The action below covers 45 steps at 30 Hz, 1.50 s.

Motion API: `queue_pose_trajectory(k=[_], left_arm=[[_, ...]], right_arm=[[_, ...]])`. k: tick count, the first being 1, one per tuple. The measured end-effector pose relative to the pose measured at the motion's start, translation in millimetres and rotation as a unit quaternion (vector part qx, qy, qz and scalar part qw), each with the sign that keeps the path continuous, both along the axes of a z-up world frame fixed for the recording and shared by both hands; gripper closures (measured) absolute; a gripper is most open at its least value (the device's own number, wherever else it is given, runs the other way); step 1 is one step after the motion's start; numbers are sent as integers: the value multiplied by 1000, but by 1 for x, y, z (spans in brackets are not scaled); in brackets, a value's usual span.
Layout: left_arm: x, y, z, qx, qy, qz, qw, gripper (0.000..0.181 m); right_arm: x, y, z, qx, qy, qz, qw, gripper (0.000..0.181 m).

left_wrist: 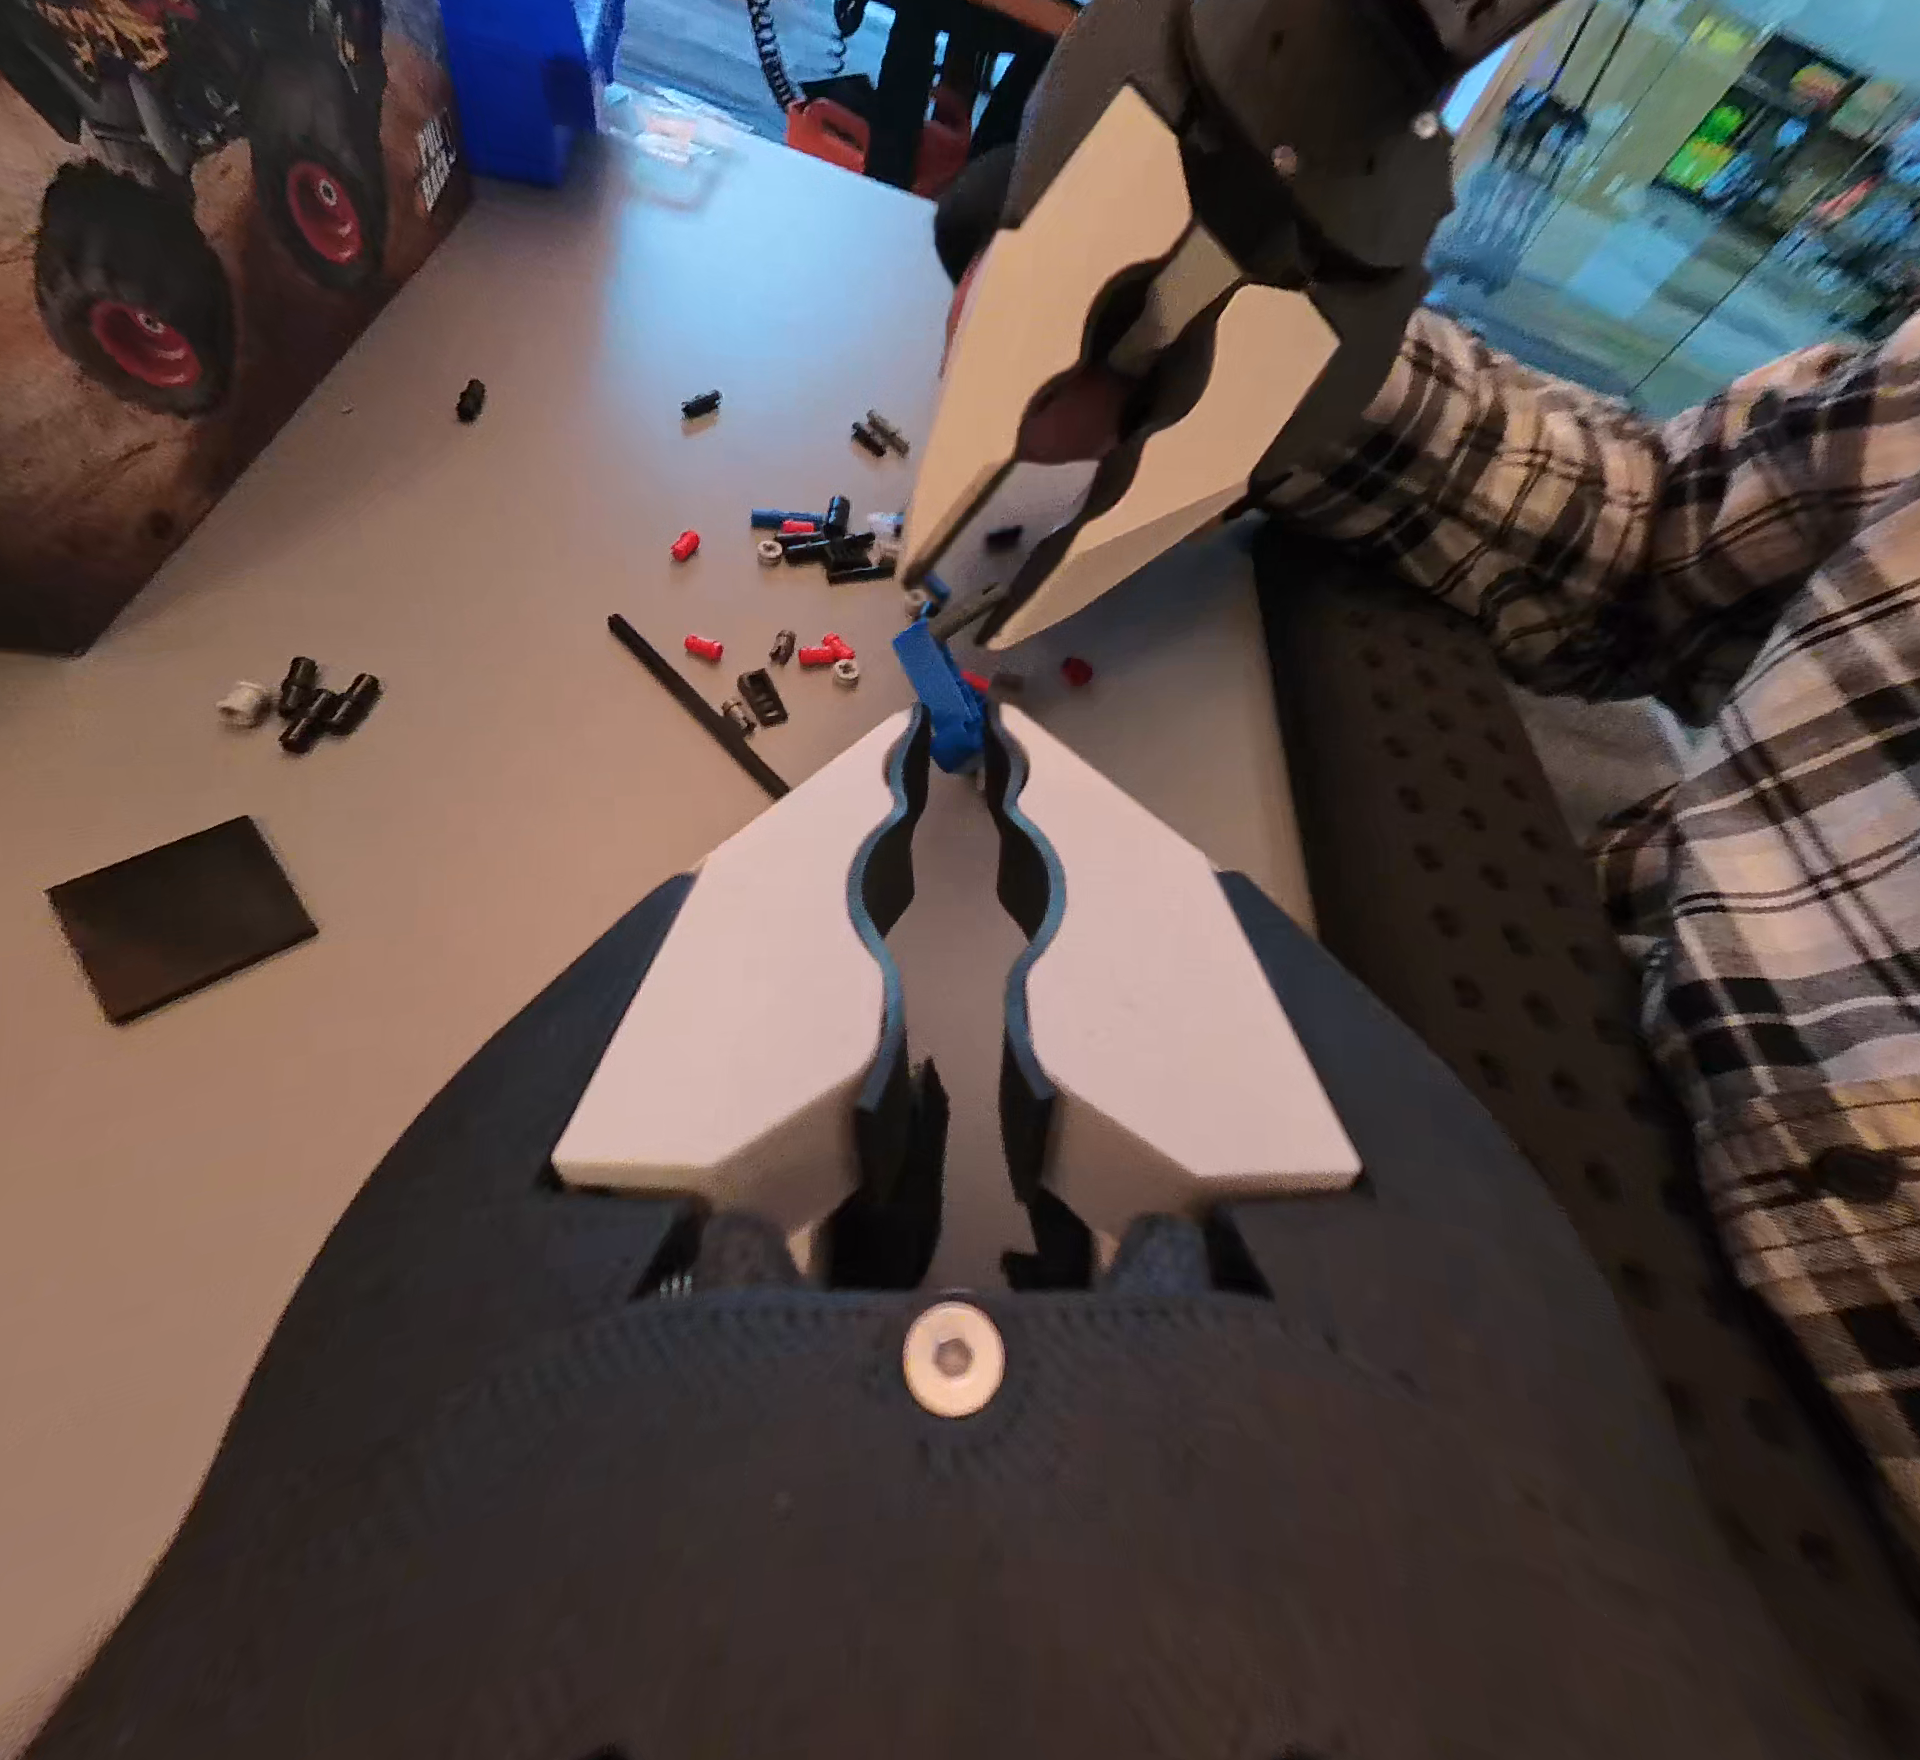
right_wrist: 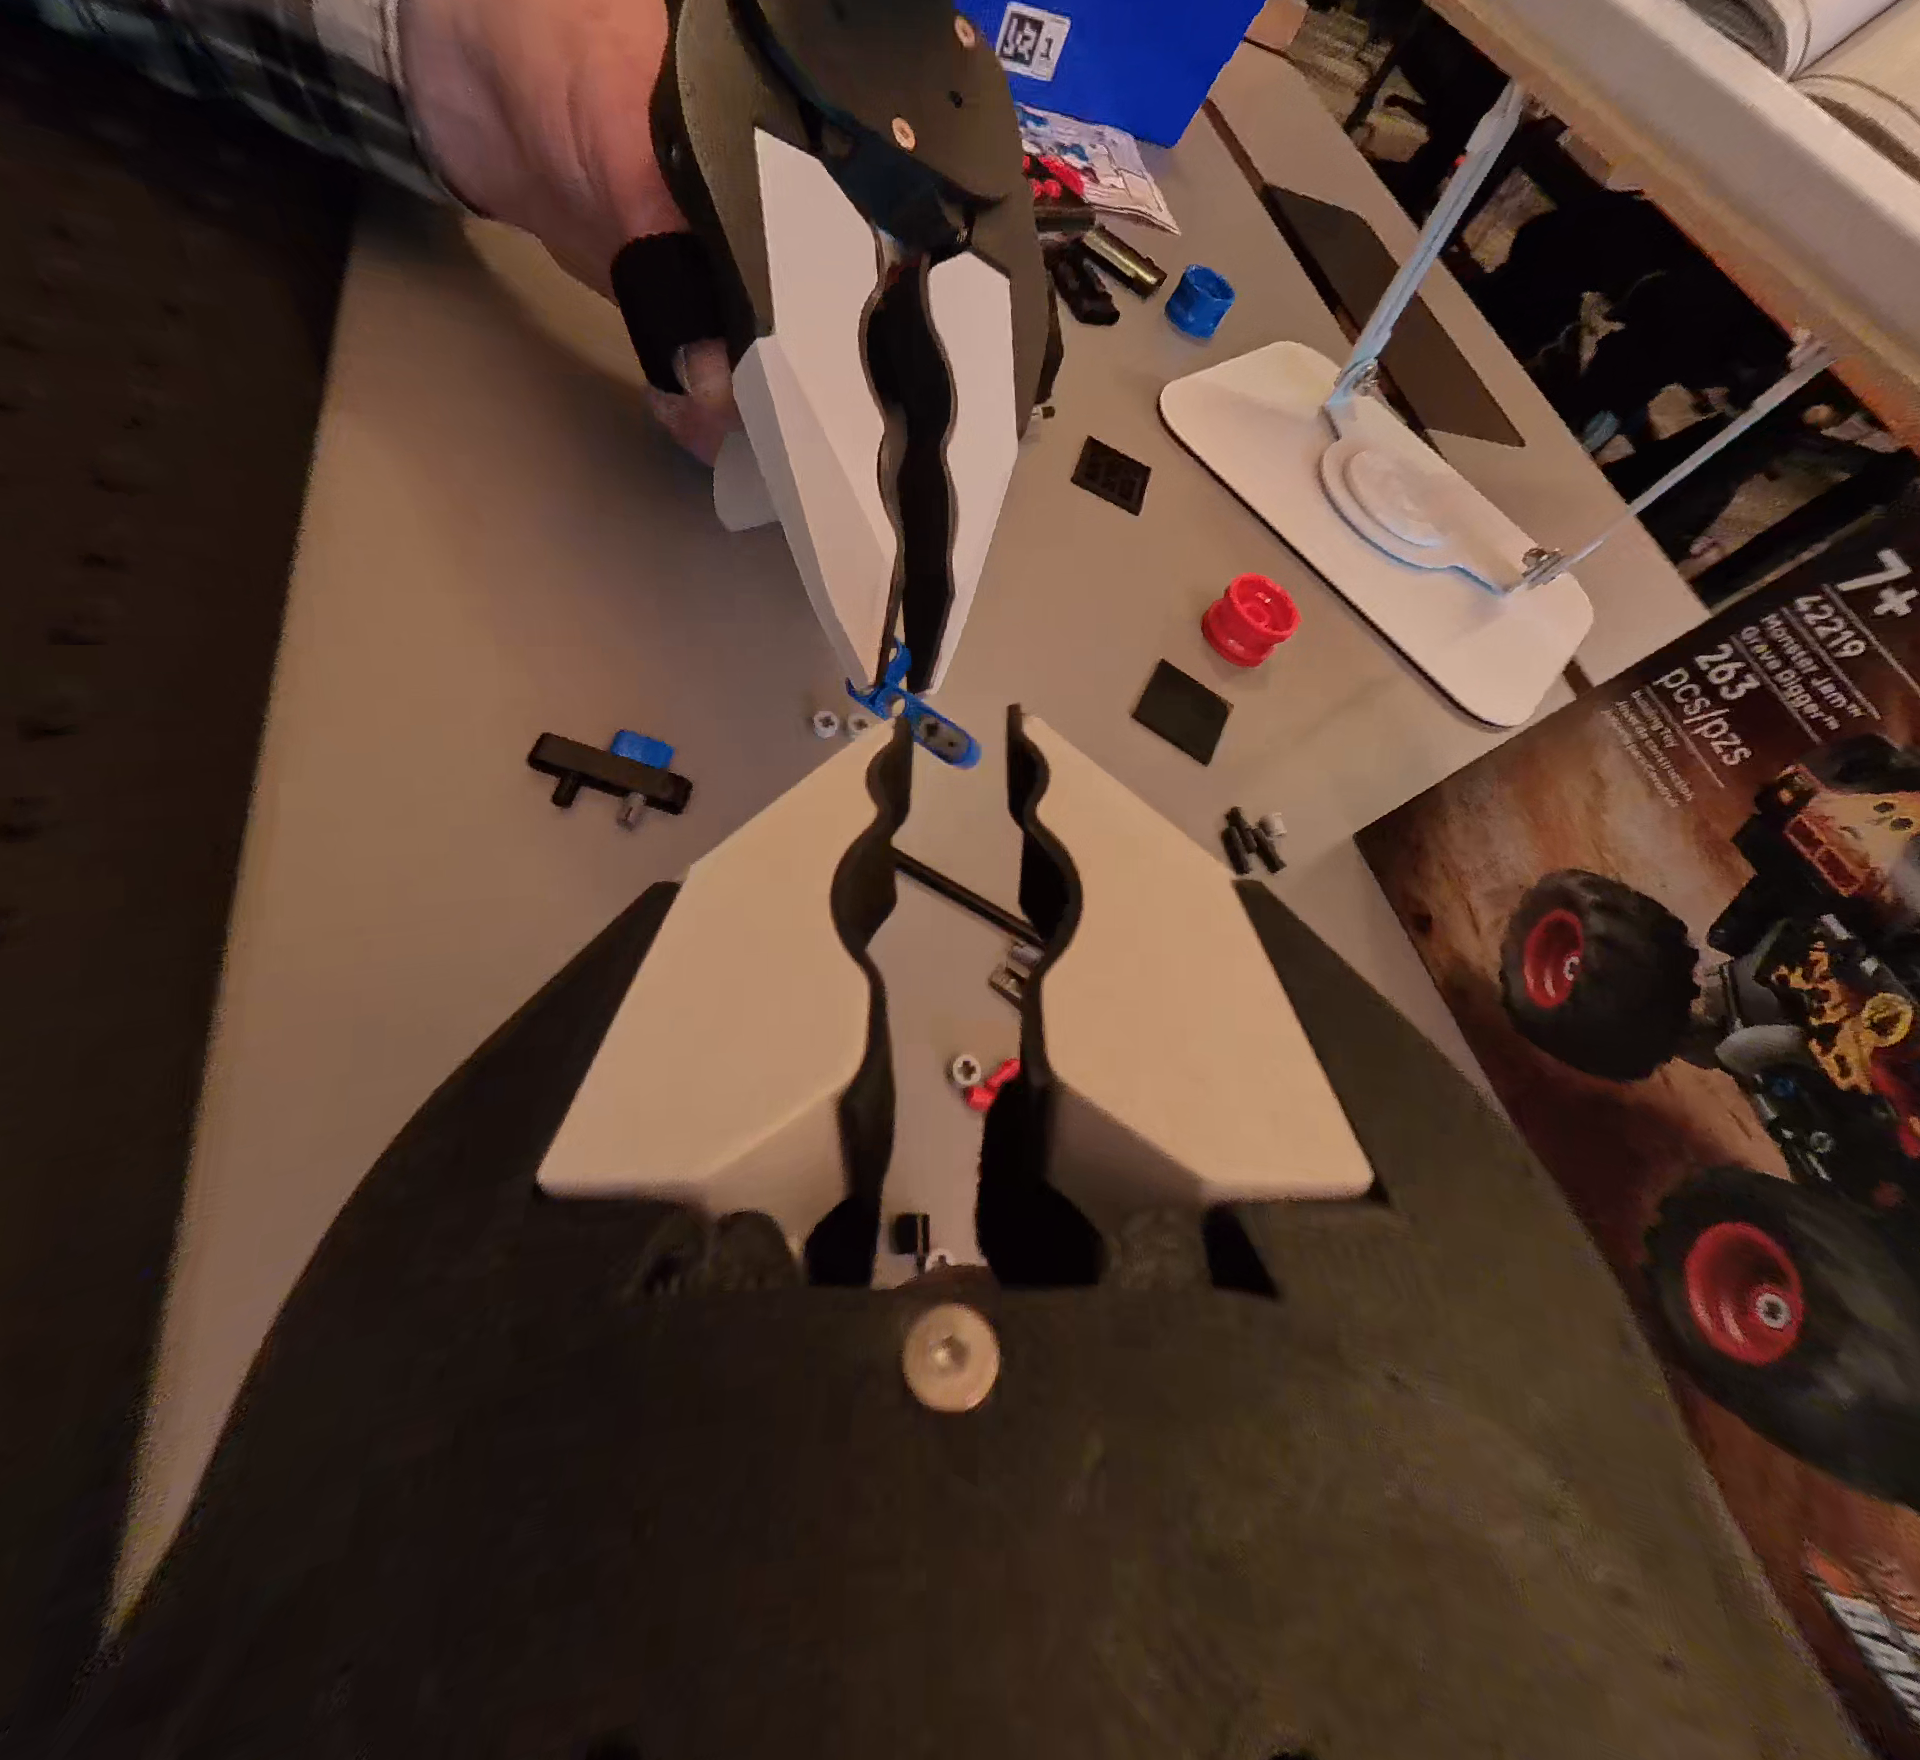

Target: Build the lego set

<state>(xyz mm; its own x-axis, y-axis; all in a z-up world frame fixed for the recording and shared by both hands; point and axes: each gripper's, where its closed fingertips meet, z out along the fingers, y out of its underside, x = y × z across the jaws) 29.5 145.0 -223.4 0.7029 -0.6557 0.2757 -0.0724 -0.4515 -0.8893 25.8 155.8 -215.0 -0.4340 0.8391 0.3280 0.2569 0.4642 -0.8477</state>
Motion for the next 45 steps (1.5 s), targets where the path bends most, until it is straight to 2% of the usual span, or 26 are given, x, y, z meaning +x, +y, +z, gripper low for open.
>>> queue_pose_trajectory(k=[2, 5, 12, 14, 17, 20, 22, 25, 30, 34, 39, 42, 45], left_arm=[[2, -2, 6, -6, -40, -12, 999, 173], [10, -6, 15, -18, -110, -37, 993, 173], [15, -12, 23, -37, -177, -75, 981, 173], [14, -10, 21, -35, -169, -68, 983, 173], [8, -4, 14, 1, -95, -44, 995, 166], [6, -3, 11, 75, 26, -32, 996, 157], [7, -1, 6, 128, 130, -25, 983, 157], [3, 7, -1, 179, 261, 2, 949, 161], [4, 6, -11, 203, 348, -7, 915, 166], [3, 7, -8, 179, 291, 5, 940, 166], [7, 8, 8, 149, 146, 13, 978, 166], [8, 8, 15, 138, 75, 10, 988, 166], [7, 8, 17, 132, 47, 10, 990, 166]], right_arm=[[3, 3, -1, -8, -7, 0, 1000, 160], [6, -4, 1, -9, 3, 25, 1000, 163], [11, -21, -1, -12, -6, 67, 998, 173], [12, -20, -3, -16, -16, 66, 998, 175], [10, -14, -8, -7, -31, 47, 998, 176], [9, -8, -10, -11, -42, 32, 999, 177], [9, -7, -13, -6, -50, 28, 998, 177], [9, -9, -18, 1, -61, 30, 998, 177], [9, -11, -21, 2, -69, 30, 997, 176], [8, -11, -14, -20, -56, 29, 998, 176], [6, -12, 7, -85, -19, 32, 996, 175], [5, -14, 16, -115, -2, 34, 993, 175], [3, -14, 19, -128, 5, 32, 991, 175]])
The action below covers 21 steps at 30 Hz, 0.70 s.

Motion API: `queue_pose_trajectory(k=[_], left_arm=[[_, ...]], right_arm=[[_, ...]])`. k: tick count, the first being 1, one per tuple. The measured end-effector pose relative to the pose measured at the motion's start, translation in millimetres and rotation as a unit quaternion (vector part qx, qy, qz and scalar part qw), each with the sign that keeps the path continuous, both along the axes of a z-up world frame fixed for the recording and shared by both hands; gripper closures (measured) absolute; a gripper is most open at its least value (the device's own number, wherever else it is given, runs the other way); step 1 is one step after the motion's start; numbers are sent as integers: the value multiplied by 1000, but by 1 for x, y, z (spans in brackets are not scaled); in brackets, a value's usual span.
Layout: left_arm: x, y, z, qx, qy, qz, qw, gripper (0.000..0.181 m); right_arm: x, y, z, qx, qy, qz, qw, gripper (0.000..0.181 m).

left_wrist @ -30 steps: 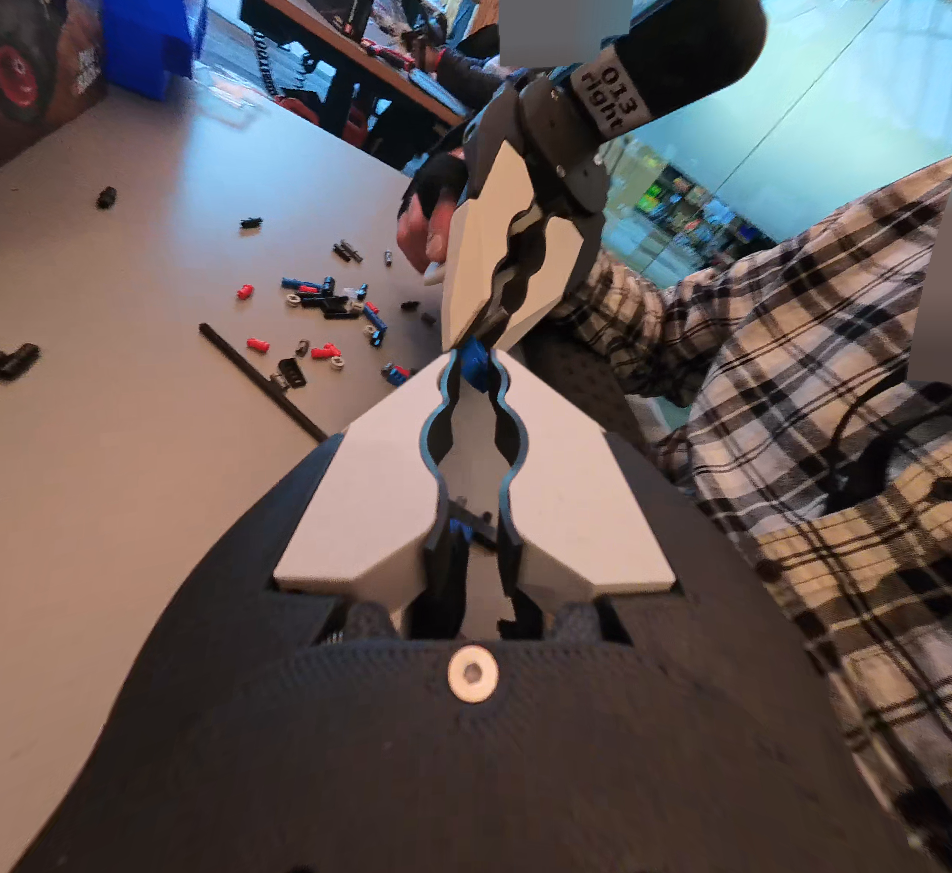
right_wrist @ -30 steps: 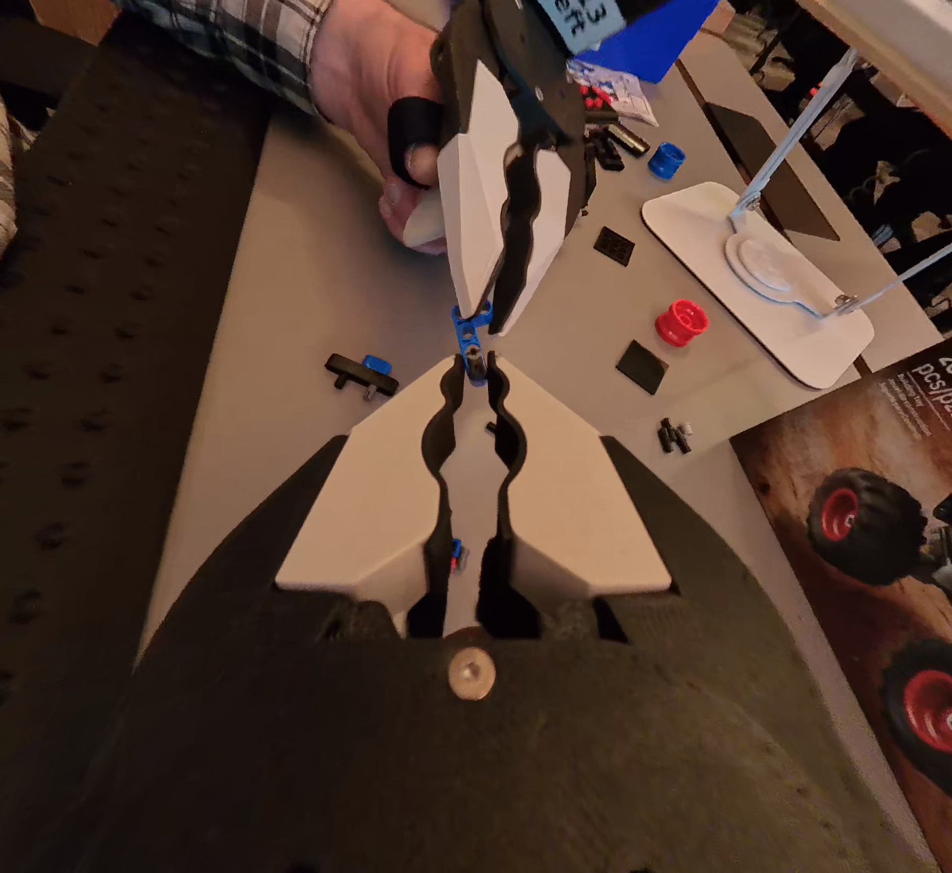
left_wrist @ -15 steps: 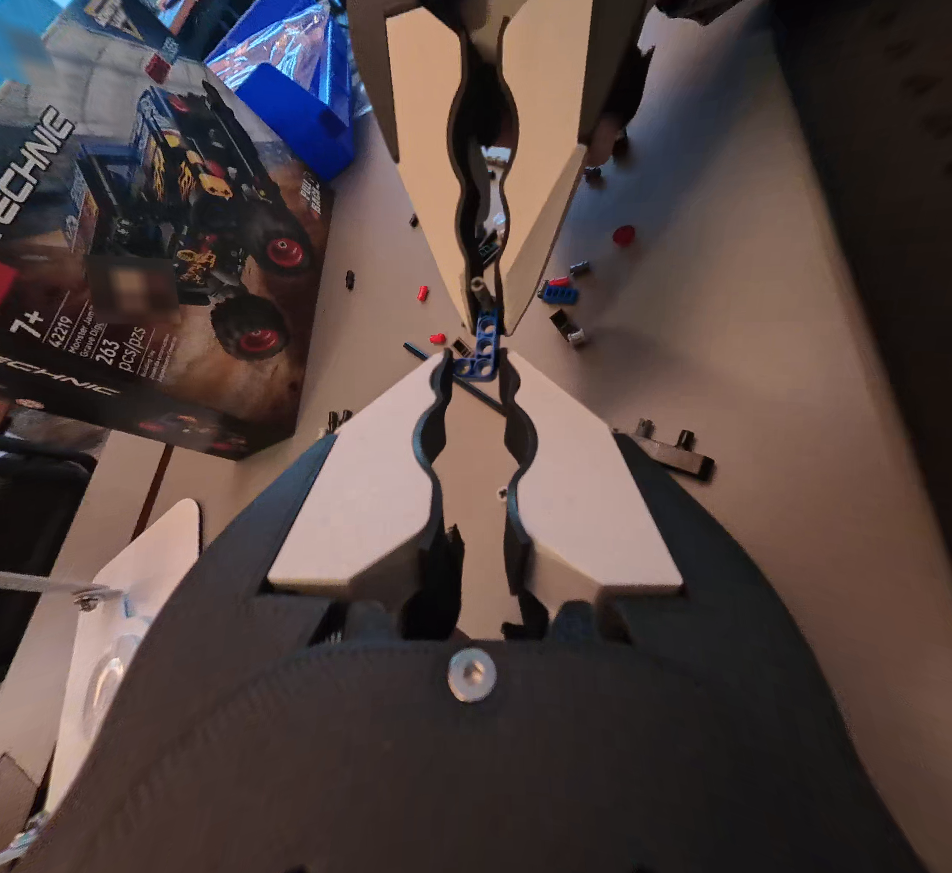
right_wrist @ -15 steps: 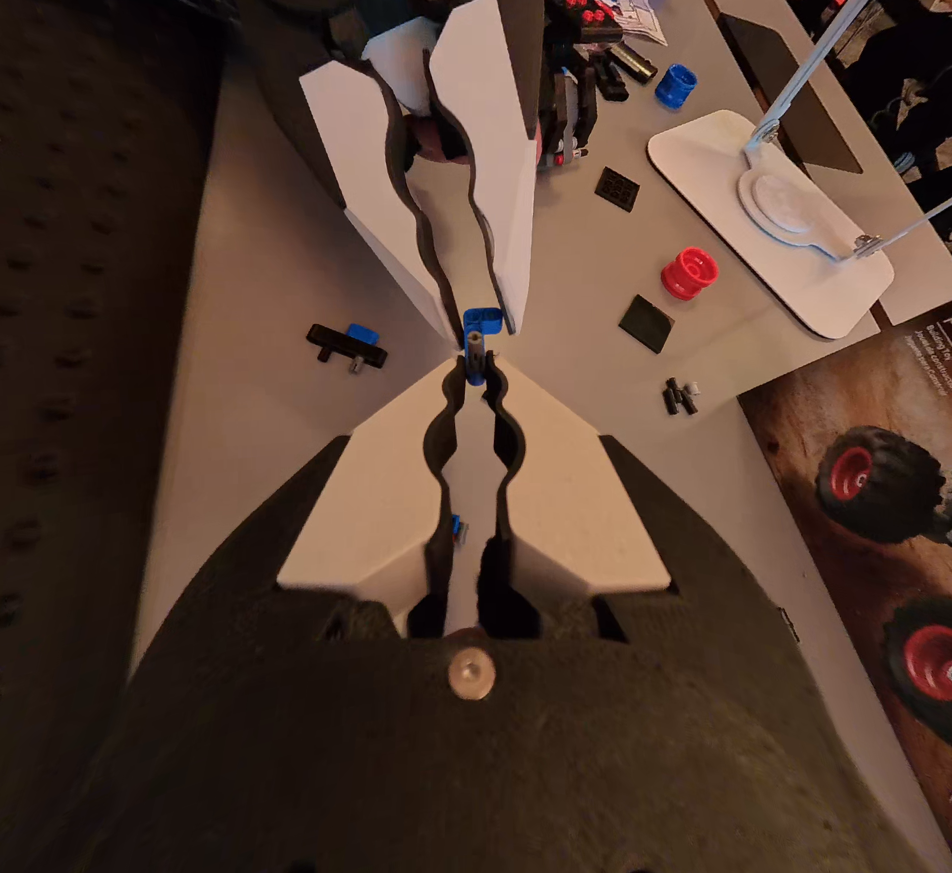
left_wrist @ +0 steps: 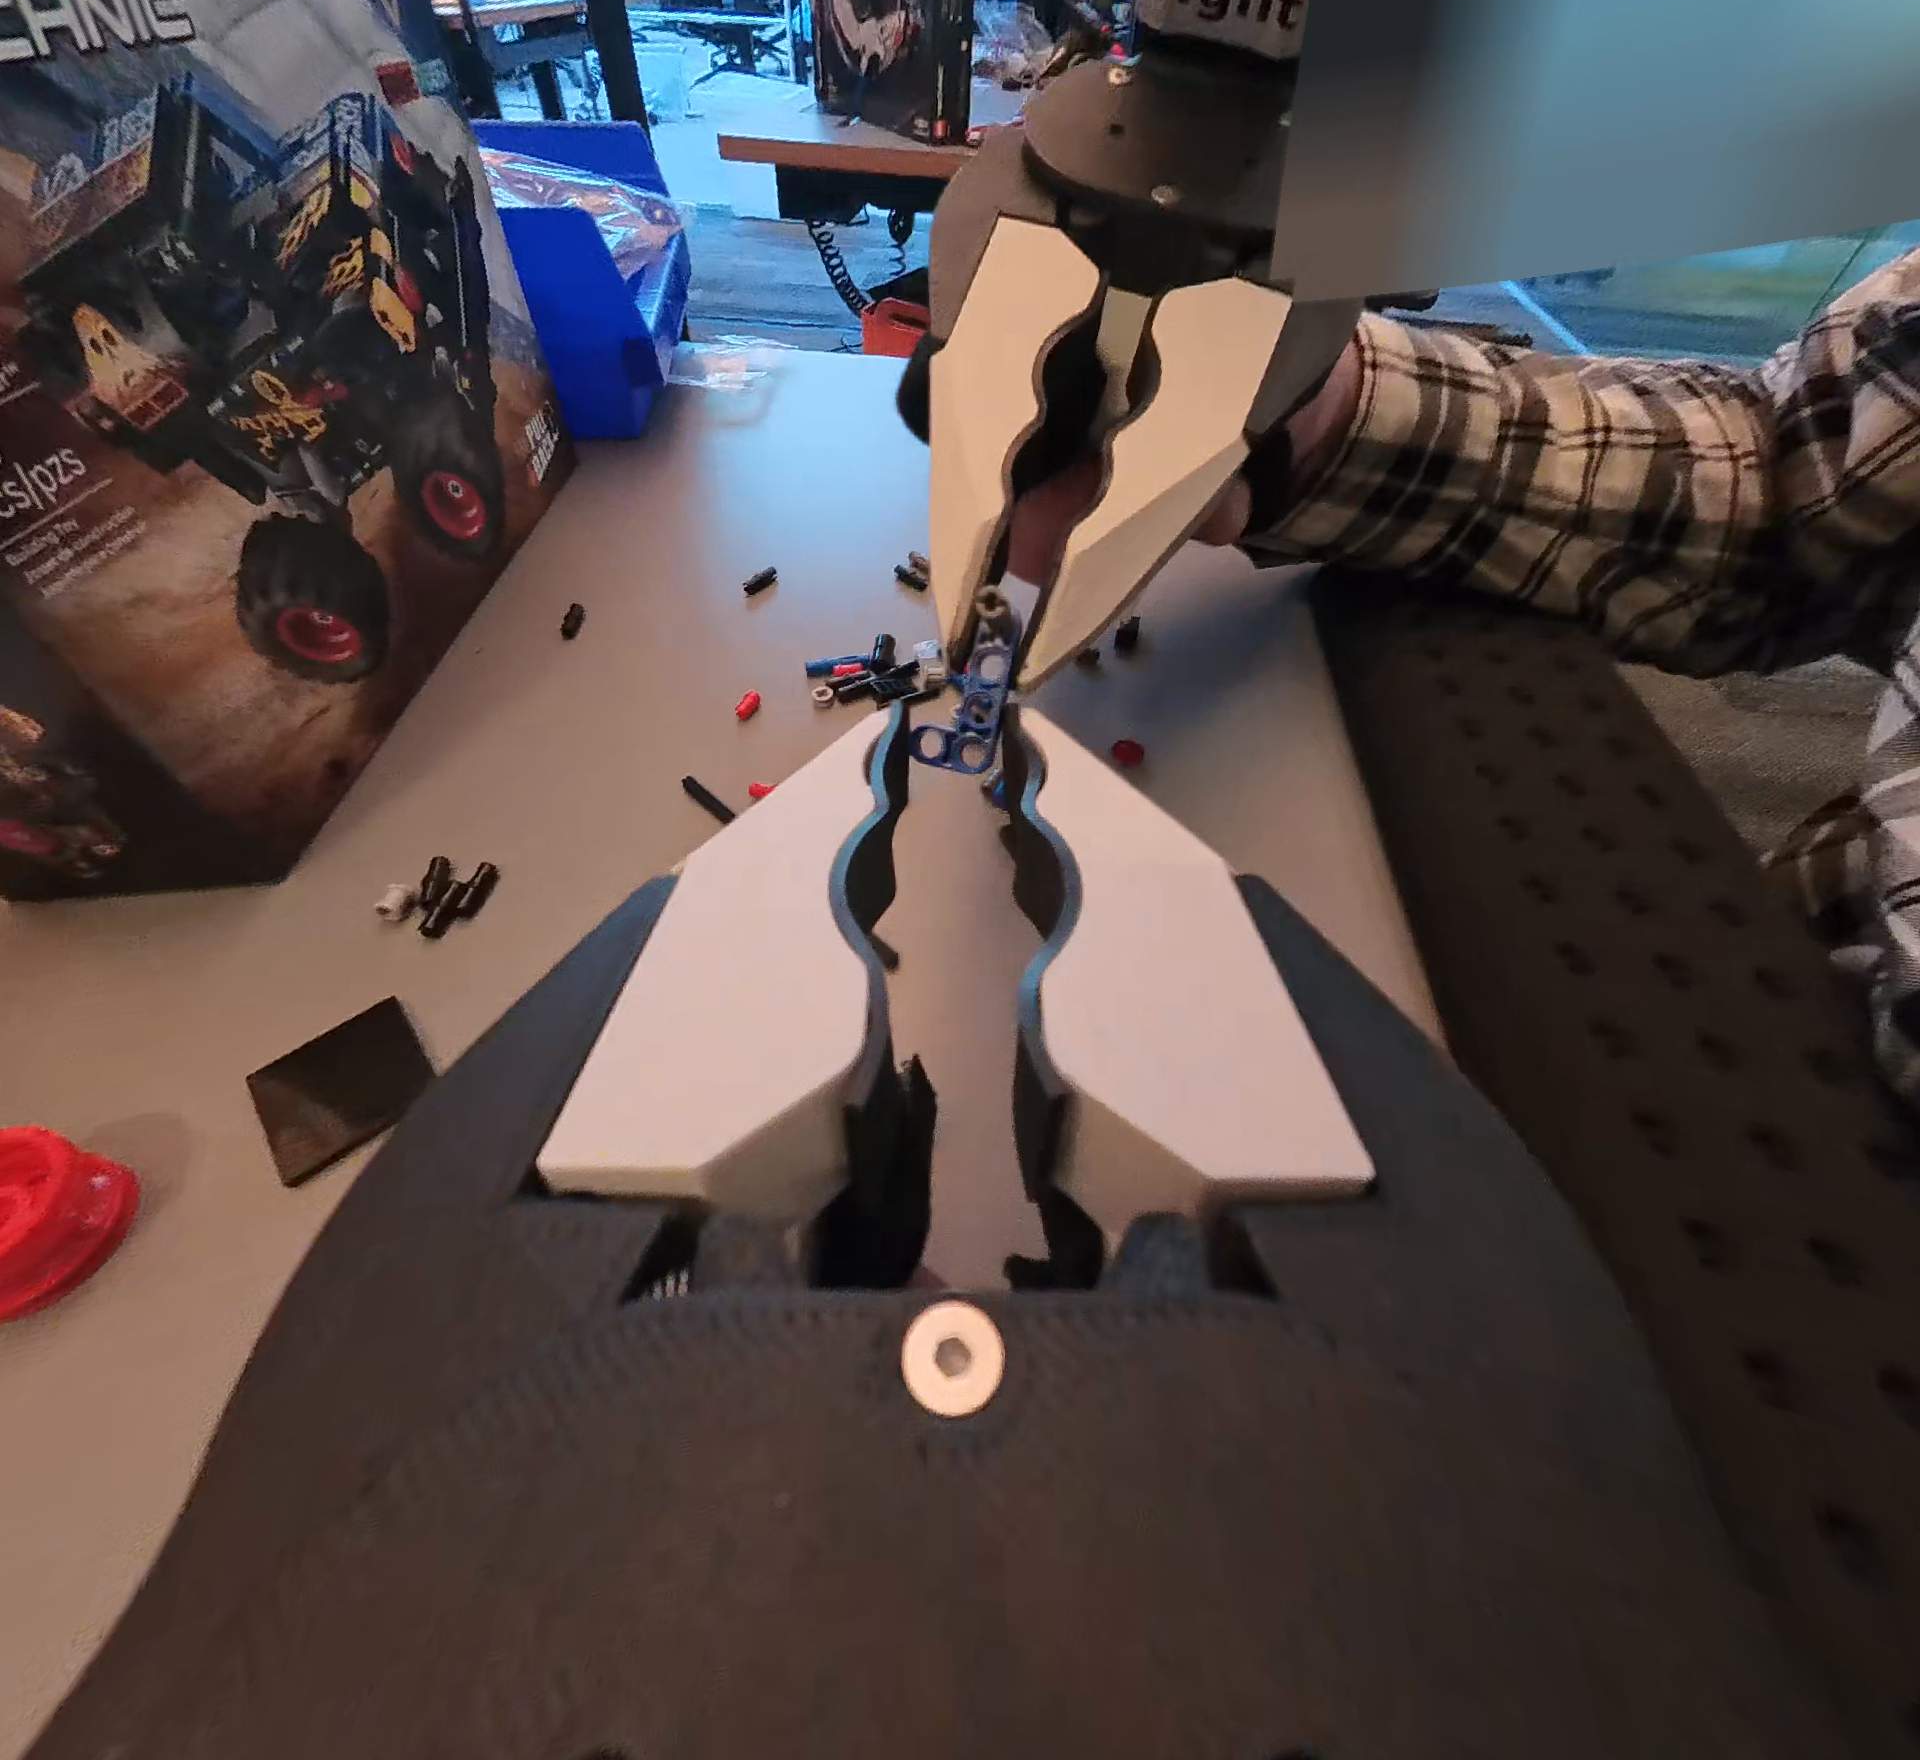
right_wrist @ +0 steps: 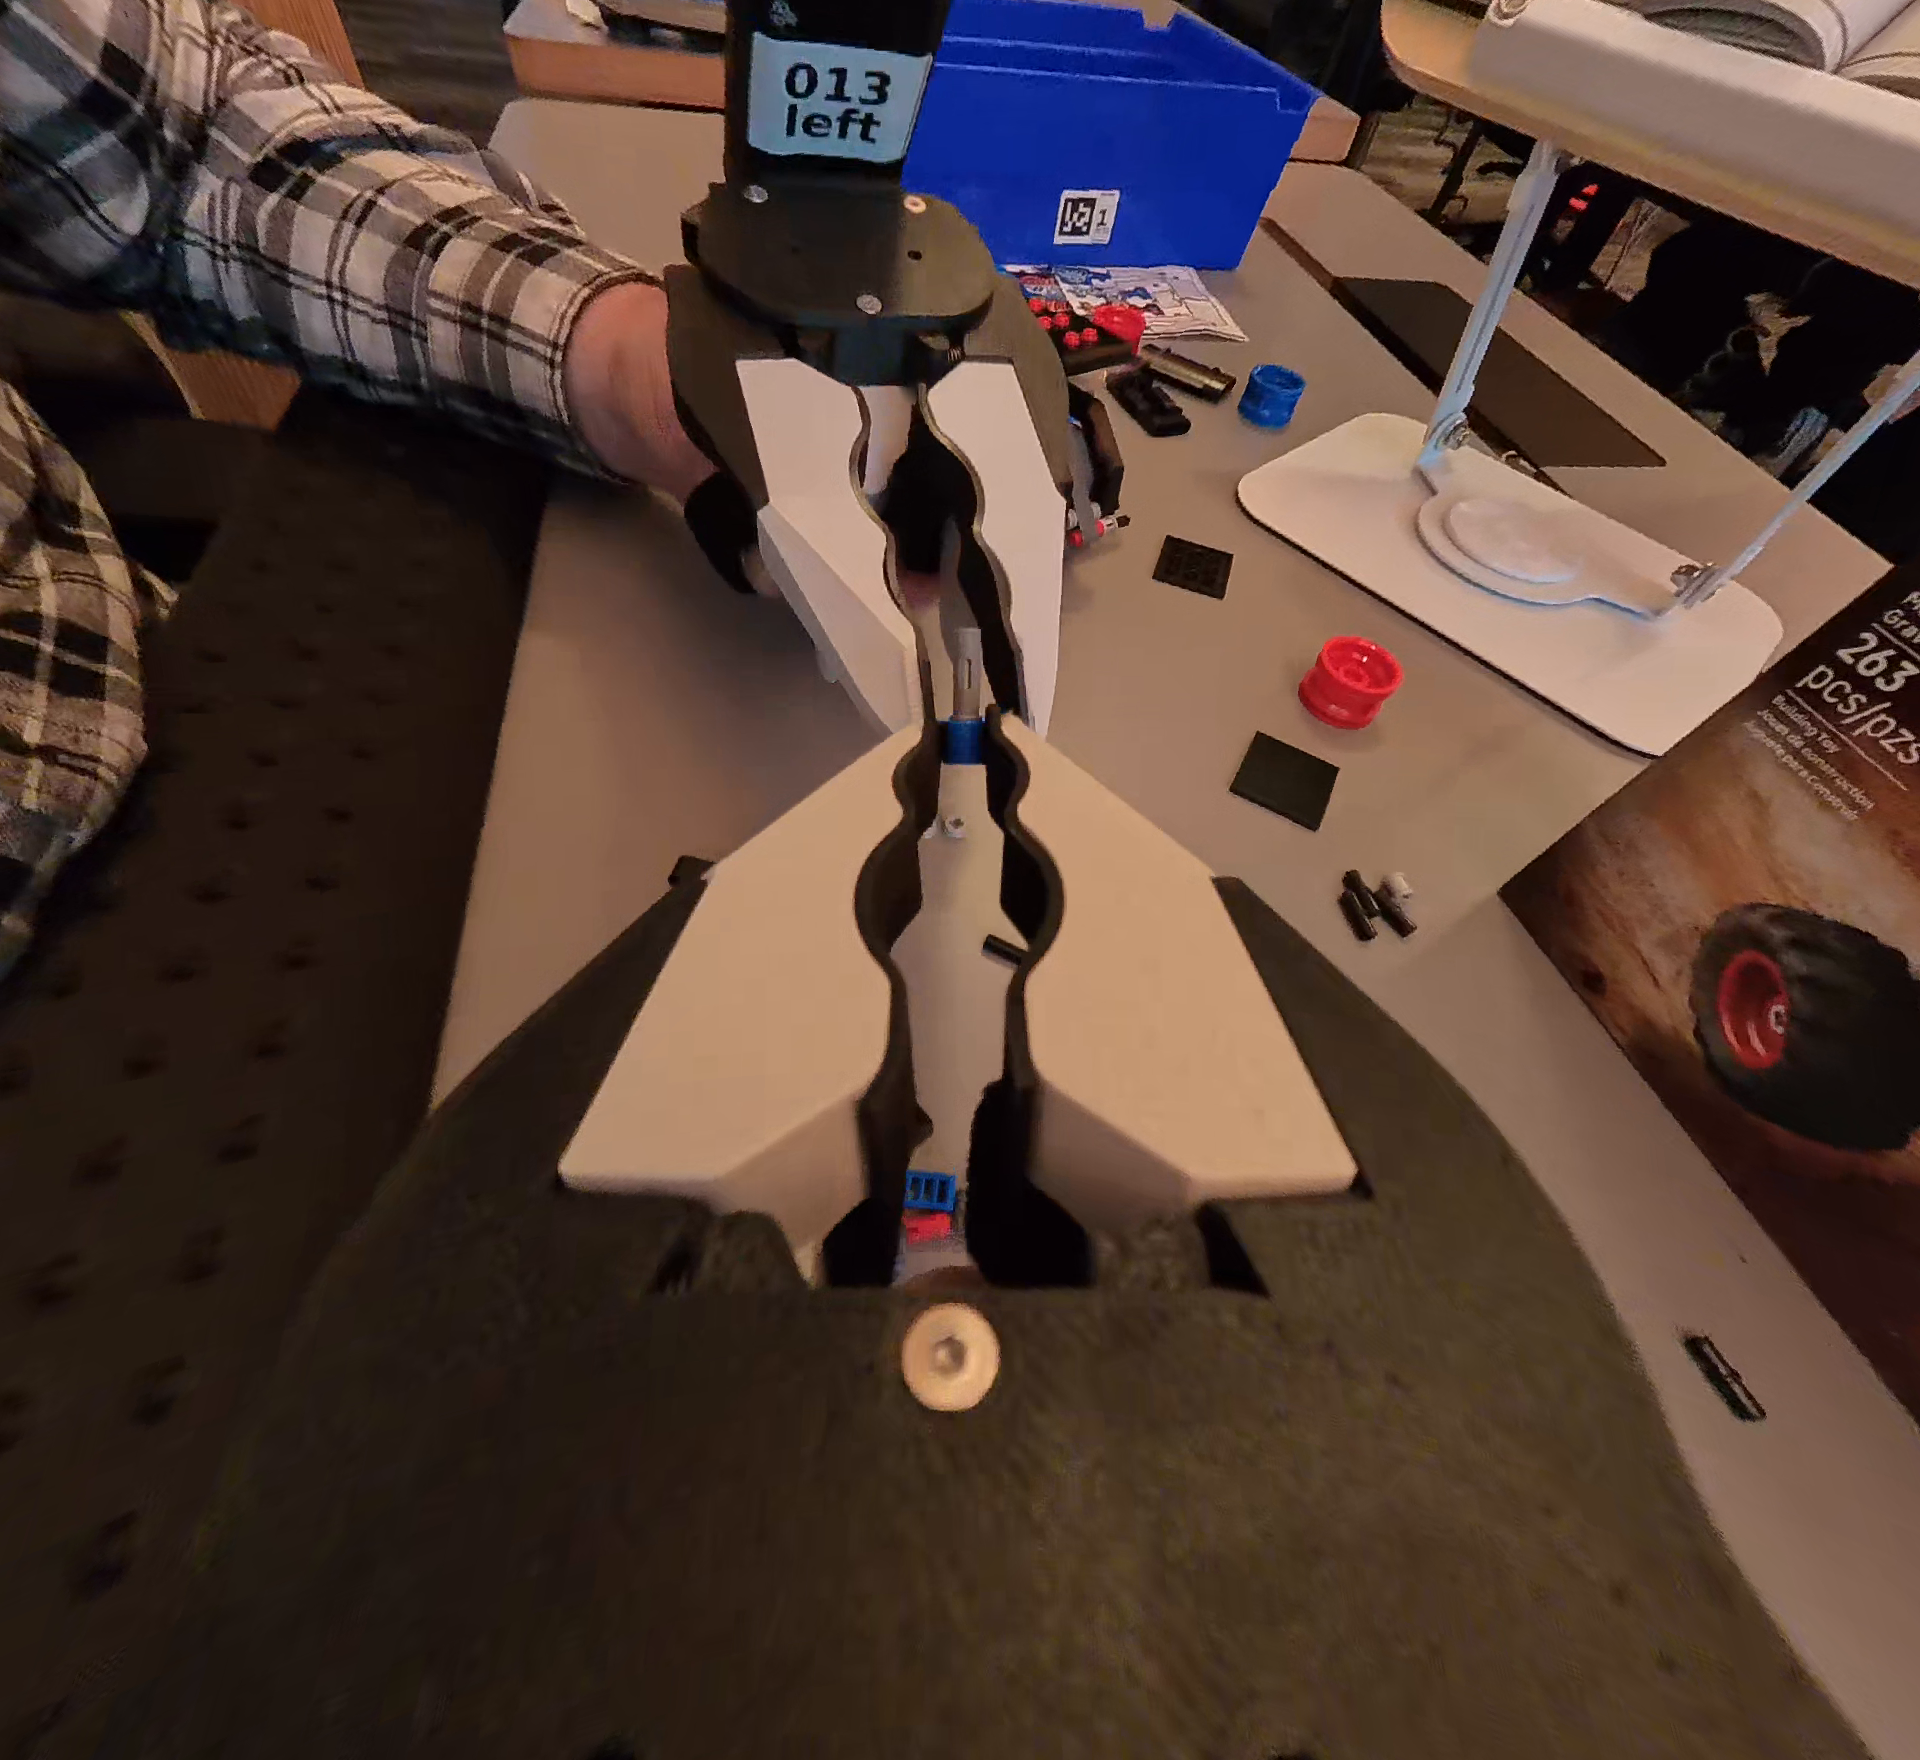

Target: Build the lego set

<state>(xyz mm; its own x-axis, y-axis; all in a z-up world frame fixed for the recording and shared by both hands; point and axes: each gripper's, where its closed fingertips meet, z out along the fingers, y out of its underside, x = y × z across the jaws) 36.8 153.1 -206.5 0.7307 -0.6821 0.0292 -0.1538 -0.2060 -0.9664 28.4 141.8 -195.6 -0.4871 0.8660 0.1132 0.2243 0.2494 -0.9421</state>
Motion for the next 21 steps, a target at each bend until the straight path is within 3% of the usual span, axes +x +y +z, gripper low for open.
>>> queue_pose_trajectory(k=[7, 13, 18, 21], left_arm=[[-5, 2, -3, 11, 37, 12, 999, 162], [-13, 1, 17, 44, 27, 27, 998, 161], [-6, -1, 13, 46, 36, 14, 998, 179], [-5, 0, 13, 44, 26, 11, 999, 181]], right_arm=[[-3, 2, -7, 24, -10, -14, 1000, 176], [-4, 7, -10, 46, -13, -29, 998, 177], [-5, 7, -11, 57, -14, -32, 998, 177], [-5, 7, -11, 58, -14, -32, 998, 177]])
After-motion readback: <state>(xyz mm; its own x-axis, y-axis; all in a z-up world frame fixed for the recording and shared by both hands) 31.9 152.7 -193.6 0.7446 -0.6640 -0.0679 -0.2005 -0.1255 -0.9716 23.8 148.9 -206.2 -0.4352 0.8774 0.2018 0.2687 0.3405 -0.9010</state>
